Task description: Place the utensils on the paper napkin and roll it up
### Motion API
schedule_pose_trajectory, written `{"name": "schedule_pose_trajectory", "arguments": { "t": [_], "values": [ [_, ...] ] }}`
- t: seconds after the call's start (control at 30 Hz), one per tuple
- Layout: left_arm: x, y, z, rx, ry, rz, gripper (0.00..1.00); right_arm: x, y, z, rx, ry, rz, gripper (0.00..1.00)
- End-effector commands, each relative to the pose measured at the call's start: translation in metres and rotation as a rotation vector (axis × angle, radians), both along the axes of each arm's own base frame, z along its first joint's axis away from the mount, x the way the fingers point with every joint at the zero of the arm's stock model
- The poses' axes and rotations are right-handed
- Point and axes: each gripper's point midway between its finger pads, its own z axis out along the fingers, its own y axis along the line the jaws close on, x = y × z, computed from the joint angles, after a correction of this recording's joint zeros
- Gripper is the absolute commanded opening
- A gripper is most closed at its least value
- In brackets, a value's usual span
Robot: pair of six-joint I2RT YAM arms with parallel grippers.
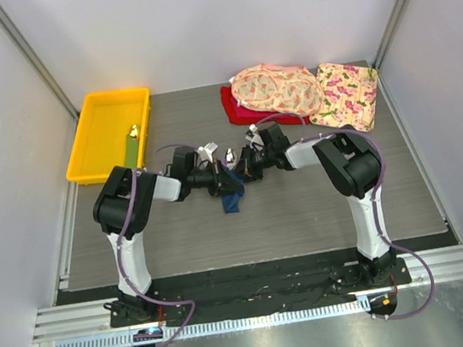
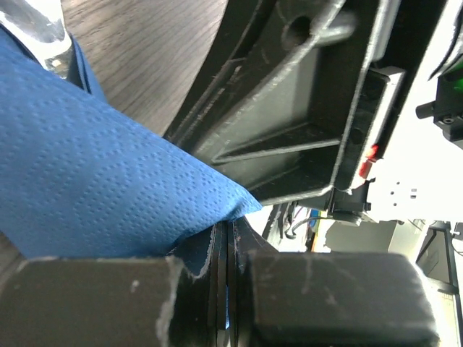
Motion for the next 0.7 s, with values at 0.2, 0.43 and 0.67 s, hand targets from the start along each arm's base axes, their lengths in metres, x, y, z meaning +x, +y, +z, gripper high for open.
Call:
{"name": "schedule_pose_trajectory", "arguments": {
  "t": [0.2, 0.43, 0.67],
  "values": [
    [-0.009, -0.012, -0.006, -0.037, -0.049, -0.058, 0.03, -0.012, -0.019, -0.056, -0.18, 0.058, -0.039, 0.07],
    [-0.015, -0.013, -0.012, -0.036, -0.057, -0.086, 0.03, -0.013, -0.02, -0.058, -0.183, 0.068, -0.034, 0.07],
    [-0.022, -0.006, -0.04, 0.032, 0.027, -0.076, 0.04, -0.005, -0.026, -0.049, -0.199, 0.041, -0.019, 0.04]
  ]
}}
